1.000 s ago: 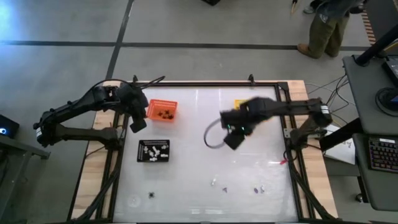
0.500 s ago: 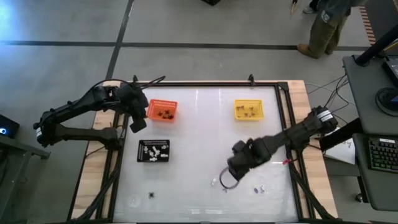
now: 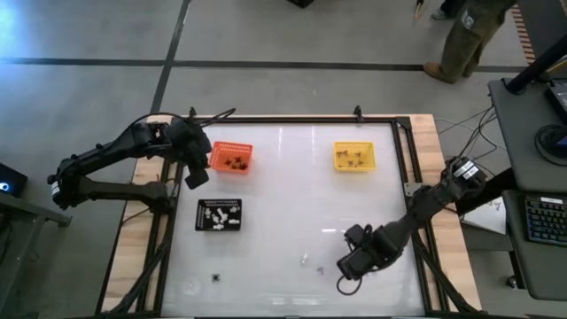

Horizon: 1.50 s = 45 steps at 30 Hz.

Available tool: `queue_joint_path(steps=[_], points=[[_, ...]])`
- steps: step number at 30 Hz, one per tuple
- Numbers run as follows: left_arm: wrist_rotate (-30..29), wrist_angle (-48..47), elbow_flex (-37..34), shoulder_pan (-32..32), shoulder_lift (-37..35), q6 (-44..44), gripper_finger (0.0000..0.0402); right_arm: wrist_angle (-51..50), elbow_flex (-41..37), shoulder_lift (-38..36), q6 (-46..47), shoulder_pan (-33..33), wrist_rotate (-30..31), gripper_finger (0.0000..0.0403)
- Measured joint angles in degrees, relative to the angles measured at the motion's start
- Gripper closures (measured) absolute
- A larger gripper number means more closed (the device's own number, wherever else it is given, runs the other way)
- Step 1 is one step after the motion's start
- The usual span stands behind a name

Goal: Sort Halloween decoration
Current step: Put the violet witch hat into the yellow bin

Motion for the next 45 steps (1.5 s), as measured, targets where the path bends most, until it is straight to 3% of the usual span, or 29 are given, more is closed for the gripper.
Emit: queue_joint_path(steps=[8,14,37,41,45], points=[[0.0,0.0,0.0,0.0,0.0,0.0,0.0299,9.9,-5.4,0.0,6.3,4.1,-3.0,0.0268],[0.0,0.0,0.0,0.0,0.0,0.0,0.0299,10.4,-7.8,0.0,11.0,4.7,-3.0,0.0285],[0.0,0.0,0.0,0.0,0.0,0.0,0.0299,21.3,-14.5,0.1,15.0,4.8,-5.5,0.0298],[0.0,0.0,0.0,0.0,0.0,0.0,0.0299,21.3,-14.5,0.1,15.5,4.8,-5.6,0.0326],[0.0,0.0,0.0,0.0,0.0,0.0,0.0299,21.3,-14.5,0.1,16.5,4.8,-6.0,0.0379]])
